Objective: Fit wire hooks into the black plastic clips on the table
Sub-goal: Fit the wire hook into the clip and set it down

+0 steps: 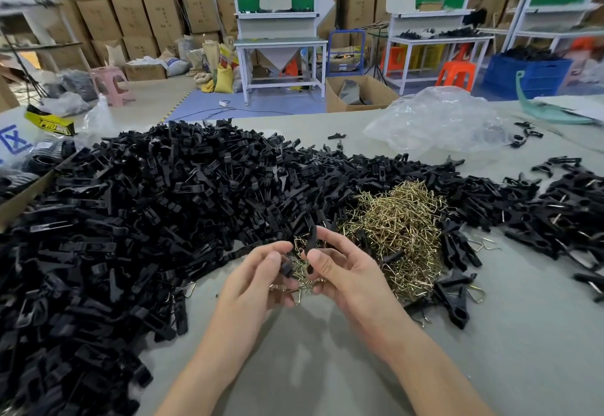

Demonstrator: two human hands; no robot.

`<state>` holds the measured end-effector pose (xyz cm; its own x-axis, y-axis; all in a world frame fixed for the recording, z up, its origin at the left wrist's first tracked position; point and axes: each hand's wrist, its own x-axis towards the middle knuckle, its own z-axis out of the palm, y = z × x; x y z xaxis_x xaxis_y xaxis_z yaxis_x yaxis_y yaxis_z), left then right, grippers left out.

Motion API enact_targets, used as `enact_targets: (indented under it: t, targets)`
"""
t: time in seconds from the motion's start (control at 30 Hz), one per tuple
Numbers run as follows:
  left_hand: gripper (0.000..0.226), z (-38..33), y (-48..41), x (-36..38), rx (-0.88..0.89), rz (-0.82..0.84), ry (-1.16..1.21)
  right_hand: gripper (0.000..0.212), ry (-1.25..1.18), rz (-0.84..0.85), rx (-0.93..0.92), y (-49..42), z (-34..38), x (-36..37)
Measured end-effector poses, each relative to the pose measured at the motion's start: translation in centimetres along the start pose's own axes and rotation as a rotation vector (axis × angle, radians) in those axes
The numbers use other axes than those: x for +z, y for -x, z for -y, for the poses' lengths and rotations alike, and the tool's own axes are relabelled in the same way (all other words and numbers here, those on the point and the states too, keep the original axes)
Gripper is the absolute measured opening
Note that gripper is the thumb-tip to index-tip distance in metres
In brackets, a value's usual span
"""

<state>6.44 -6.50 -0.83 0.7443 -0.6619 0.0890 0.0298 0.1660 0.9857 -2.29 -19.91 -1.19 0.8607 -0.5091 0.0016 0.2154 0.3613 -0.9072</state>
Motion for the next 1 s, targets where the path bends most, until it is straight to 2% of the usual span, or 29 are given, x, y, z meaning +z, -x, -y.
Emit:
enact_targets:
  t: [0.07,0.2,0.33,0.47,0.8,1.0]
  targets:
    - [0.026,-0.03,-0.02,0.17,0.027,-0.021,-0.045,0.051,-0.001,0.01,0.019,0.07,0.01,0.04]
    - [0.055,0.06,-0.15,-0.14,0.026,-0.003,-0.112,0.049,0.001,0.045,0.041,0.21,-0.13,-0.08]
    - [0.042,-0.09,-0.31,-0.31,0.035,-0.035,-0.14,0.043,-0.015,0.038,0.025,0.14,0.14,-0.22]
    - [0.046,0.09,-0.28,-0.35,-0.01,-0.047,-0.14,0.039,0.047,0.02,0.011,0.0,-0.32,-0.24]
    - [0.033,0.42,-0.51,-0.13,0.03,-0.033,-0.125,0.039,0.299,0.006,-0.071,0.16,-0.68,0.05]
    - [0.029,0.33,-0.26,-0.09,0.046,0.019,-0.076,0.04,0.327,0.009,-0.096,0.14,-0.84,0.03]
